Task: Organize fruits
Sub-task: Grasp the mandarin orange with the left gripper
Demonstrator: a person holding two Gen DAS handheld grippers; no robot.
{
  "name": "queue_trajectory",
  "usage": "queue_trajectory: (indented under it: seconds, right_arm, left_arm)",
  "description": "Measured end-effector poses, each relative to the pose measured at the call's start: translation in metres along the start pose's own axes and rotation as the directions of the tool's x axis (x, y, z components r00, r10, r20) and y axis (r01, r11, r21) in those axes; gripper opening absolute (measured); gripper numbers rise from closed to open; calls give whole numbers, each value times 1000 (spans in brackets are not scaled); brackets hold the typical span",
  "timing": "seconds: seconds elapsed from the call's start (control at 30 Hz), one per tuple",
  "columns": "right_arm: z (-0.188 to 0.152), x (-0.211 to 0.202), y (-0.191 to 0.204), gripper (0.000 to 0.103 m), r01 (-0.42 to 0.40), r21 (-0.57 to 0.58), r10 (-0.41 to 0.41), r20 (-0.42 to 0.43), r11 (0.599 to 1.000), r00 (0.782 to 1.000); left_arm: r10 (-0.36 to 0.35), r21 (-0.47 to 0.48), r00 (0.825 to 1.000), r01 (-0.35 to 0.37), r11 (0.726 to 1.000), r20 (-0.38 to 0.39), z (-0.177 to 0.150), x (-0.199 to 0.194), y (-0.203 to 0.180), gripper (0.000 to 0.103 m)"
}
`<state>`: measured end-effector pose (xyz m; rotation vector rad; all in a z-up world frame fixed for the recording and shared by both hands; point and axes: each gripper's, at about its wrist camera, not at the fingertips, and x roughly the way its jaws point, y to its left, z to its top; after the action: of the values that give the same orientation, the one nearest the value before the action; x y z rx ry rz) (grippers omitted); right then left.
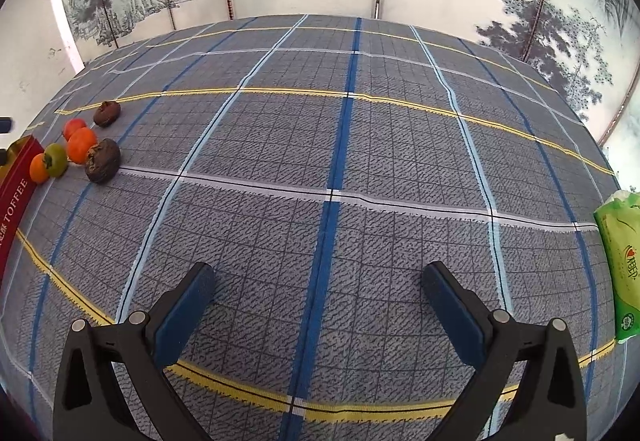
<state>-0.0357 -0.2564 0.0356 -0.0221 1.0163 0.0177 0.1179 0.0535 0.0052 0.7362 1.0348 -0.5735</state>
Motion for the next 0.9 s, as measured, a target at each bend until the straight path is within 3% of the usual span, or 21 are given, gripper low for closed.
queue_trajectory:
  seconds: [0.07, 0.13, 0.2, 0.27, 0.47, 0.6, 0.77, 0.83, 0.9]
  right_arm:
    - [0, 0, 0, 103, -2, 0, 2, 0, 1000, 1000]
    - [0, 0, 0, 103, -1, -1, 1, 0, 1000, 1000]
    - [0, 0, 0, 103, -2, 0, 2, 0, 1000, 1000]
    - [0, 0, 0, 103, -2, 0, 2, 0, 1000, 1000]
    - [0, -1, 1, 103, -2, 1, 2, -1, 1000, 1000]
    - [0, -1, 1, 103, -3, 2, 3, -1, 1000, 1000]
    - [0, -1, 1, 103, -1, 1, 1, -2, 1000, 1000]
    - [0, -1, 1, 103, -1, 1, 1, -2, 1000, 1000]
    - [0, -1, 2, 103, 0, 1, 0, -2, 1000, 1000]
  left_arm:
    - [-43, 25, 998, 44, 999, -54, 1, 12, 3, 41]
    - [-20, 64, 995, 26, 998, -98, 2, 24, 5, 41]
    - [-42, 85, 987, 56, 995, -156, 0, 36, 8, 41]
    - [5, 115, 987, 13, 993, -162, 5, 46, 10, 41]
    - [-5, 119, 980, 29, 992, -197, 6, 62, 17, 41]
    - [71, 138, 981, -47, 989, -179, 6, 67, 13, 33]
    - [88, 0, 989, -88, 996, -121, 5, 56, 16, 33]
    - [126, -62, 989, -132, 989, -80, 4, 41, 14, 33]
    - [128, -147, 992, -130, 981, -21, 3, 21, 10, 33]
